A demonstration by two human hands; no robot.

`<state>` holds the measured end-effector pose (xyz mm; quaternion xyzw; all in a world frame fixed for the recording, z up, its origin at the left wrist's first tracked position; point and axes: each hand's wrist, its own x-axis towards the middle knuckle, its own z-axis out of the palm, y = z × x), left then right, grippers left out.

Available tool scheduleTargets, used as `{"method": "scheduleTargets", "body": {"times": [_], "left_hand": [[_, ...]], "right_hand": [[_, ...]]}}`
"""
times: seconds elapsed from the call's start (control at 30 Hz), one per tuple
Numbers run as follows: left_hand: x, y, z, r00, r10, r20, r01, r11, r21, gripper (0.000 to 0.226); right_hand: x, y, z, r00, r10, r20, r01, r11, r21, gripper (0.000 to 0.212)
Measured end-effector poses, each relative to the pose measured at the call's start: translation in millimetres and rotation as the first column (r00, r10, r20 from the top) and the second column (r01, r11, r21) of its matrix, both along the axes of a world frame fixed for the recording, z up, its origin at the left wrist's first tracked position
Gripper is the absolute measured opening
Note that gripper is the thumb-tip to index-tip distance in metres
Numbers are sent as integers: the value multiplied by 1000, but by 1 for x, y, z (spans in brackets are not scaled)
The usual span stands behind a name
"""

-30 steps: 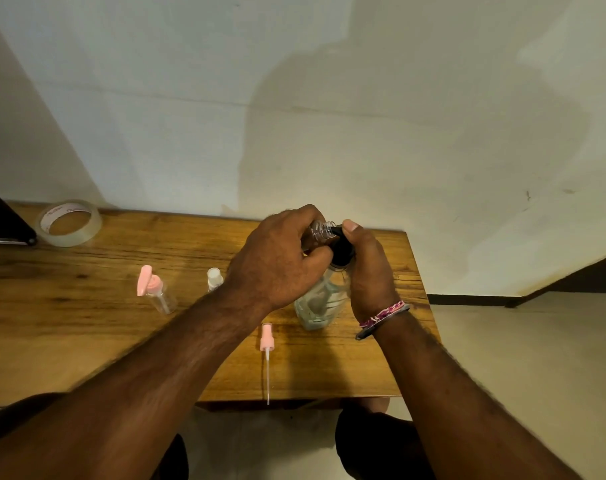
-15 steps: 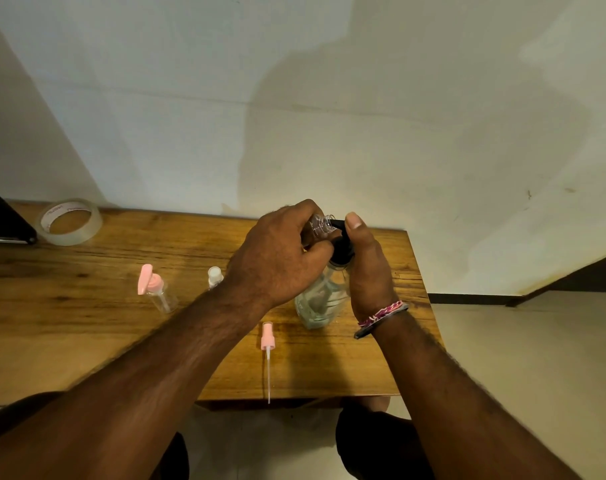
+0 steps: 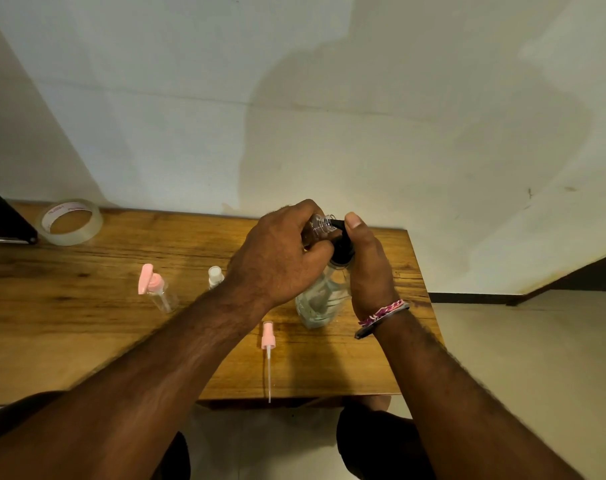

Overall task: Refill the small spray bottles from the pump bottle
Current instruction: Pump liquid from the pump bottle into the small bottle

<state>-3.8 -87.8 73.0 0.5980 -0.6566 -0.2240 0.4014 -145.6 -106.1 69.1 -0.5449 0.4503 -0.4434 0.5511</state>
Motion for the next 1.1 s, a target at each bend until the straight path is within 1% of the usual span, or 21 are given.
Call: {"method": "scheduleTargets", "body": {"times": [0.2, 0.3, 0.37, 0.57, 0.7, 0.77, 0.9, 0.97, 1.1], "left_hand": [[1, 0, 2, 1000, 1, 1, -1, 1000, -6, 9], [1, 0, 3, 1000, 1, 1, -1, 1000, -4, 9], [1, 0, 3, 1000, -1, -1, 1, 1000, -2, 9], [1, 1, 4, 1000, 0, 8, 0, 1000, -2, 9], [1, 1, 3, 999, -1, 34, 1, 1000, 1, 12], [0, 2, 2, 998, -2, 56, 2, 1000, 8, 15], [0, 2, 0, 999, -2, 53, 1, 1000, 13, 14], [0, 2, 0, 999, -1, 38, 0, 1000, 8, 12], [0, 1, 3, 1000, 6, 17, -6, 1000, 1, 10]], "right_hand": [[0, 1, 1, 1000, 21, -8, -21, 1000, 0, 47], [-2, 1, 0, 999, 50, 7, -50, 999, 2, 65], [-4, 0, -2, 997, 71, 18, -71, 997, 9, 69], [-4, -2, -3, 997, 70, 24, -70, 997, 27, 66], [-3, -4, -5, 1000, 23, 7, -23, 999, 44, 43], [-3, -5, -4, 1000, 10, 14, -10, 998, 54, 36], [-1, -7, -2, 1000, 12, 3, -12, 999, 46, 35], [-2, -7, -3, 999, 26, -21, -25, 999, 35, 40], [-2, -5, -4, 999, 46, -11, -46, 999, 16, 49]]}}
